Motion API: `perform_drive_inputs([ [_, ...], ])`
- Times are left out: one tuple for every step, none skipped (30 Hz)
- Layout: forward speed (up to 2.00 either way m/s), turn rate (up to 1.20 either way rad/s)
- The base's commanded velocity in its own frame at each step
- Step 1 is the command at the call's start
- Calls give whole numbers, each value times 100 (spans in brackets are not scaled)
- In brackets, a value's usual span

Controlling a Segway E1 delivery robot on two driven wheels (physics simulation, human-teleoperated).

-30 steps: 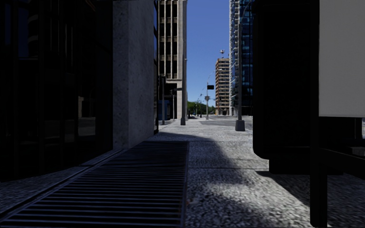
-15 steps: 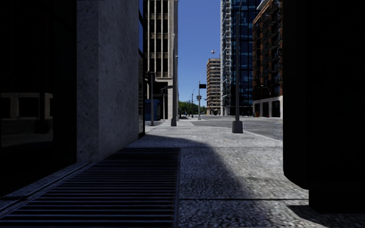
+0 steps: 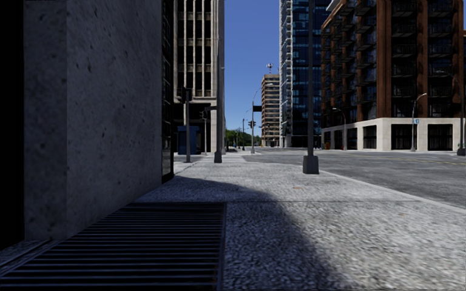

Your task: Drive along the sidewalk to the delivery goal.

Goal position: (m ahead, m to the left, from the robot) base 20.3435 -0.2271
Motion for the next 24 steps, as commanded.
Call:
perform_drive_inputs([
  [200, 0],
  [200, 0],
  [200, 0],
  [200, 0],
  [200, 0],
  [200, 0],
  [200, 0],
  [200, 0],
  [200, 0],
  [200, 0],
  [200, 0],
  [200, 0],
  [200, 0],
  [200, 0],
  [200, 0],
  [200, 0],
  [200, 0],
  [200, 0],
  [200, 0],
  [200, 0],
  [200, 0],
  [200, 0],
  [200, 0],
  [200, 0],
])
